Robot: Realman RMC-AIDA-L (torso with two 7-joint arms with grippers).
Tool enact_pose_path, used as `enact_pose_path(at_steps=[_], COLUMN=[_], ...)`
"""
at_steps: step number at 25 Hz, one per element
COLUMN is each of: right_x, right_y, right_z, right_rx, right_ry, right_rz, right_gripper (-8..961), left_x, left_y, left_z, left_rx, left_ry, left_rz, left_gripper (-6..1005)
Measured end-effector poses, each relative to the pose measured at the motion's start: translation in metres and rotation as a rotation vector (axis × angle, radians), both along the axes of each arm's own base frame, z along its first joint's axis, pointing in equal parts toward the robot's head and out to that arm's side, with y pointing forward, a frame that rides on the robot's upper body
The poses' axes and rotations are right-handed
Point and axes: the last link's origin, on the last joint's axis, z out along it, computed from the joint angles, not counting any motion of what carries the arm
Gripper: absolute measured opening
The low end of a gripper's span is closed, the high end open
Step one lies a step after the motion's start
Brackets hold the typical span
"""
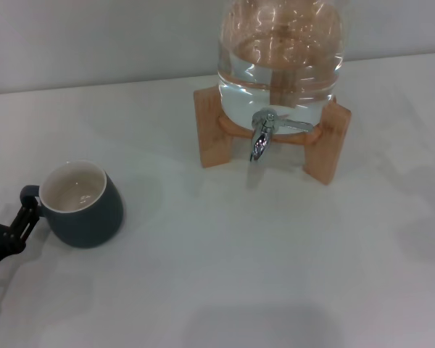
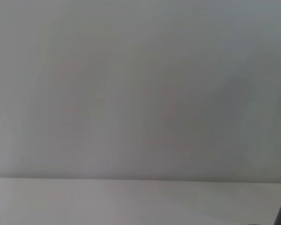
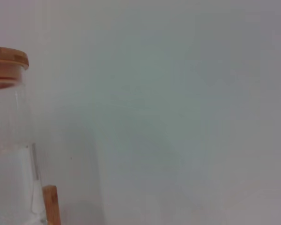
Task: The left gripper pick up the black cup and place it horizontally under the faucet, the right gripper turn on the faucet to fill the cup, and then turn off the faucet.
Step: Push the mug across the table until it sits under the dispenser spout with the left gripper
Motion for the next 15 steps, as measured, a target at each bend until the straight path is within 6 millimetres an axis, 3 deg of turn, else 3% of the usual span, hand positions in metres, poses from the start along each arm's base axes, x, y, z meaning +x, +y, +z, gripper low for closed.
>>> enact_pose_path(at_steps=[15], right_x=[-0.0006], right_y=[-0.0009], right_z=[-0.0005], right_rx=[-0.002], right_ry=[0.003], right_rz=[0.005], right_gripper=[853], left_x=[-0.0001], left_y=[-0.0018], left_z=[0.0001], left_rx=[0.0], left_ry=[-0.028], left_rz=[0.007], left_gripper=[679])
